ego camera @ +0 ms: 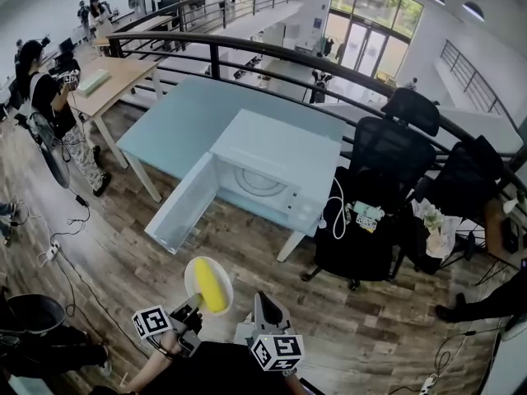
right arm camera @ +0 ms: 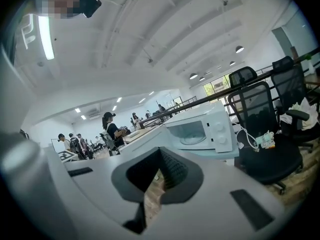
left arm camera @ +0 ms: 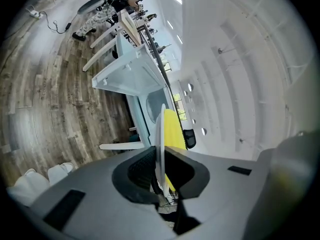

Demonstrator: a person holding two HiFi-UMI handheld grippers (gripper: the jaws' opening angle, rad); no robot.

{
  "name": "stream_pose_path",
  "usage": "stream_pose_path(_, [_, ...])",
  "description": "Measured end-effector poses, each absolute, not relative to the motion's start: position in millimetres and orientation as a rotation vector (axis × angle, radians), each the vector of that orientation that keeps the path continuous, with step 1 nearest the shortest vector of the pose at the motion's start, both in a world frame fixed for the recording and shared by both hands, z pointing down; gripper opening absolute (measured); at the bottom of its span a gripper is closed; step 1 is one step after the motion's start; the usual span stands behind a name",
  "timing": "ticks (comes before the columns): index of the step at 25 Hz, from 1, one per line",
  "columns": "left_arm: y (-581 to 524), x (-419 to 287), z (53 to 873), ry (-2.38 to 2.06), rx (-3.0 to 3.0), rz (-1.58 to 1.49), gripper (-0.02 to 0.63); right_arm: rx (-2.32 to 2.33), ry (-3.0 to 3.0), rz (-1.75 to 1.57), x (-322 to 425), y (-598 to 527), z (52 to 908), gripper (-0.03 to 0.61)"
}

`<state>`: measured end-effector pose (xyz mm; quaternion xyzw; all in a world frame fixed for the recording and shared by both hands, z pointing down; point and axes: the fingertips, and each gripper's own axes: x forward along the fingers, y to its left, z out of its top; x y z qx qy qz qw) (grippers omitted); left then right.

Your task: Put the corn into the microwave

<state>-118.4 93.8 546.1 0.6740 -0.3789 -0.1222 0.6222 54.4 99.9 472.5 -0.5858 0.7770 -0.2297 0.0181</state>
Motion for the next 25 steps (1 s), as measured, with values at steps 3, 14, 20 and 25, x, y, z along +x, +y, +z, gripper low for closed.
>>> stream_pose_path(3, [79.0, -103.0, 544.9, -0.872, 1.56, -0.283, 0.034, -1.821, 2.411, -0.709, 70.5, 89.8, 472.5, 0.008])
stream_pose_path(14, [38.3, -58.8, 543.9, -0.859, 1.585, -0.278, 0.034, -1.854, 2.384, -0.677, 114.1, 61.4, 474.2, 0.008])
stream_pose_path(20, [17.6, -46.6, 544.5, -0.872, 1.584, -0.267, 0.035, -1.886, 2.363, -0.646, 132.0, 50.8, 475.8, 0.008])
stream_pose_path(25, [3.8, -37.8, 543.8, -0.872, 1.595, -0.27, 0.035, -1.923, 2.341, -0.638, 145.1, 44.3, 477.0, 0.008])
